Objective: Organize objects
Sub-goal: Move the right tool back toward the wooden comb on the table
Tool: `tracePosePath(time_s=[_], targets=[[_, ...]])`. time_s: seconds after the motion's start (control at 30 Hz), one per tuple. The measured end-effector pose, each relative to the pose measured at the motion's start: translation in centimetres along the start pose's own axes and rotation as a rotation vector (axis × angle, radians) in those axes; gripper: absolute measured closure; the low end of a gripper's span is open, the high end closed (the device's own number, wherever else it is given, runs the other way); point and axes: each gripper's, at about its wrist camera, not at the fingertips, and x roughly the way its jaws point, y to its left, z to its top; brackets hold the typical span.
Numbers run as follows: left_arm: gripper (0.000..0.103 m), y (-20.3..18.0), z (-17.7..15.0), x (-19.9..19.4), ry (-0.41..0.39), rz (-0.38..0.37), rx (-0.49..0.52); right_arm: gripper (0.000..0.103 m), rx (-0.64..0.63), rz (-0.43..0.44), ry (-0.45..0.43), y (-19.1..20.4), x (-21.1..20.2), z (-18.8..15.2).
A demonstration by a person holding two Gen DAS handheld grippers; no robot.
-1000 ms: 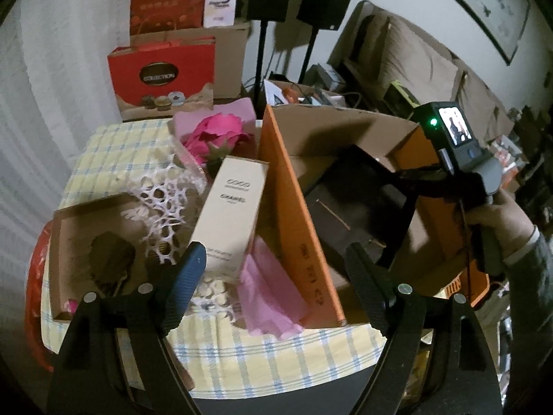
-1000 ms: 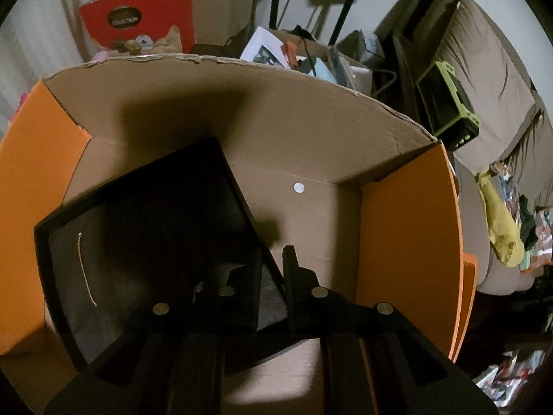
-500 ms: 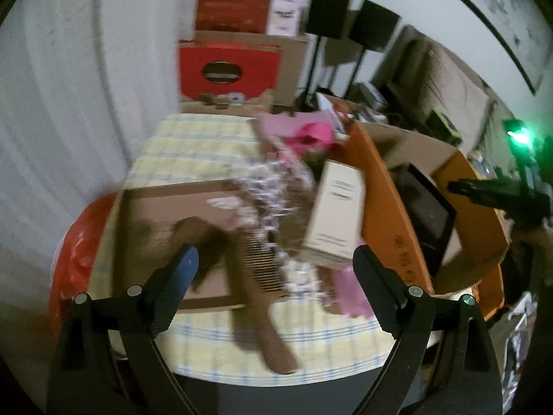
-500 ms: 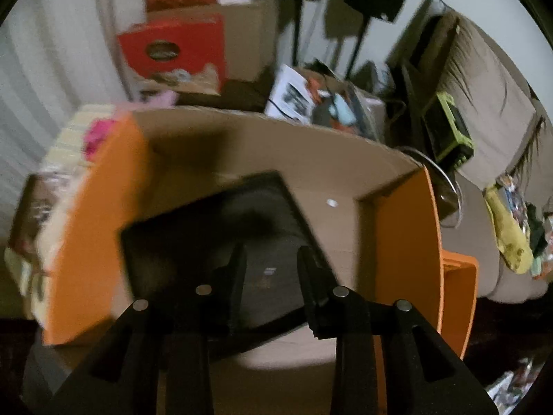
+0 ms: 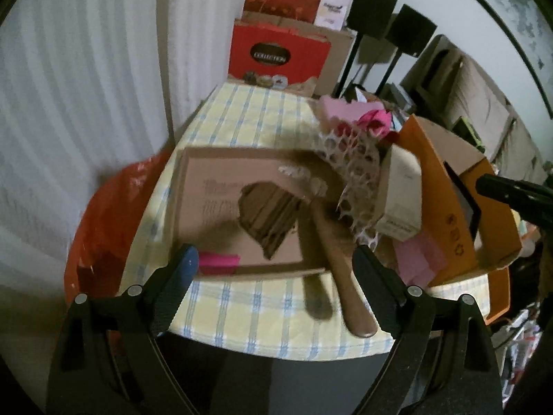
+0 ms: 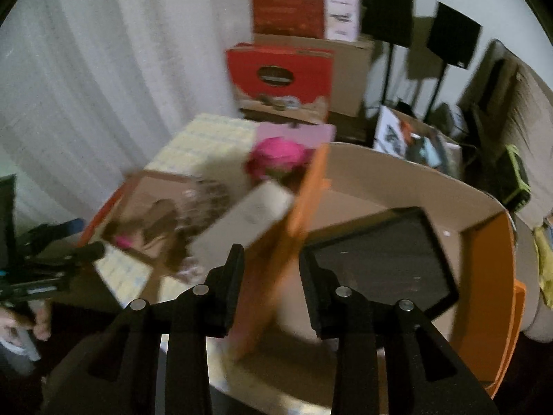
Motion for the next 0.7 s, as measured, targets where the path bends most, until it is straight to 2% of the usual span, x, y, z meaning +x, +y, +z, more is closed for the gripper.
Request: tracePosePath(time_s=[0.13,0.27,0.53,0.7], targets=[[0.017,0.6,-0.7,0.2,0.016,-0.01,-0.013,0.07,-0.035,0.039,0.015,3.7,0.8,-0.7],[0.018,0.9,-1.0,0.1,0.017,-0.004,-0.013,0.07,-0.04,0.063,0.036,5.8,2.0,-1.8],[0.018,1.6,-1.3,0.6,0.028,0.005,-0.016,0.07,-0.02,0.1,0.055,7.7,3.6,-2.7],[0.018,1.9,-1.4,0.6,0.023,0.032,-0.017,0.07,-0.017,0.091,0.051,9.2,4.3,-3.4]])
